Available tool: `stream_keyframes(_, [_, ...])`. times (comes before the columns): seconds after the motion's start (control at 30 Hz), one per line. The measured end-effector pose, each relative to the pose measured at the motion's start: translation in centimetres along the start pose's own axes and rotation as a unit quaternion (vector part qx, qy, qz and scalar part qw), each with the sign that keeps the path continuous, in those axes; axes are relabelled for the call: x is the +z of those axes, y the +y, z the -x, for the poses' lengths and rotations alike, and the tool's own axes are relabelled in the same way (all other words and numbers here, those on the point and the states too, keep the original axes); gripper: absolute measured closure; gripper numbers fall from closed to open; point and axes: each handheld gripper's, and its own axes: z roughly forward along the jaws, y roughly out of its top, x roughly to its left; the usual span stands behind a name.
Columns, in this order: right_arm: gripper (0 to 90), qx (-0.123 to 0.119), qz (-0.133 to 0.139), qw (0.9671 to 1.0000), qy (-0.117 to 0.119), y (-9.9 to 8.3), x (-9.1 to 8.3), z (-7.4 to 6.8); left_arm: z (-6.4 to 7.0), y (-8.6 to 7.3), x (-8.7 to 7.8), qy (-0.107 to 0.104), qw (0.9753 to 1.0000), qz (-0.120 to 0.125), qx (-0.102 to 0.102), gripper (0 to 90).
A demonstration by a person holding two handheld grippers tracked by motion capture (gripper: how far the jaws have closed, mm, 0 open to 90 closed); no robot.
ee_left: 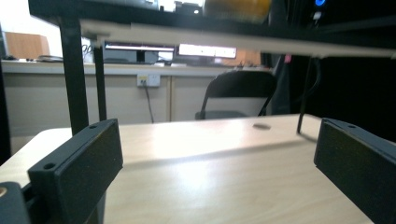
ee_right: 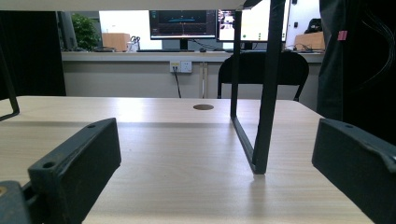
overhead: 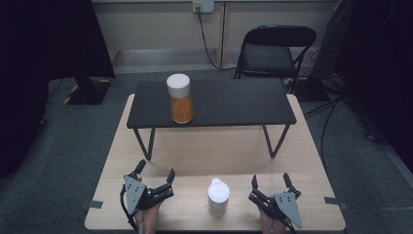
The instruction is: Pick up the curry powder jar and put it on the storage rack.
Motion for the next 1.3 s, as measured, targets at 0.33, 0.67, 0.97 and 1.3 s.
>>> stream_keyframes(0.33, [0.0,-0.001,-0.001,1.0000,0.001,0.0,0.0,0.0,0.4,-2.1,-0.2,0.006,0.9998,-0.011,0.014,0.0])
stream_keyframes(0.67, [0.0,0.000,0.000,1.0000,0.000,0.0,0.0,0.0,0.3,-2.9,0.0,0.007,0.9999,-0.006,0.011,0.0])
stream_keyframes(0.97, [0.0,0.000,0.000,1.0000,-0.002,0.0,0.0,-0.1,0.4,-3.4,0.4,0.011,0.9997,-0.017,0.013,0.1])
stream_keyframes(1.3, [0.0,0.000,0.000,1.0000,-0.001,0.0,0.0,0.0,0.9,-3.4,0.3,0.025,0.9995,-0.015,0.014,0.0])
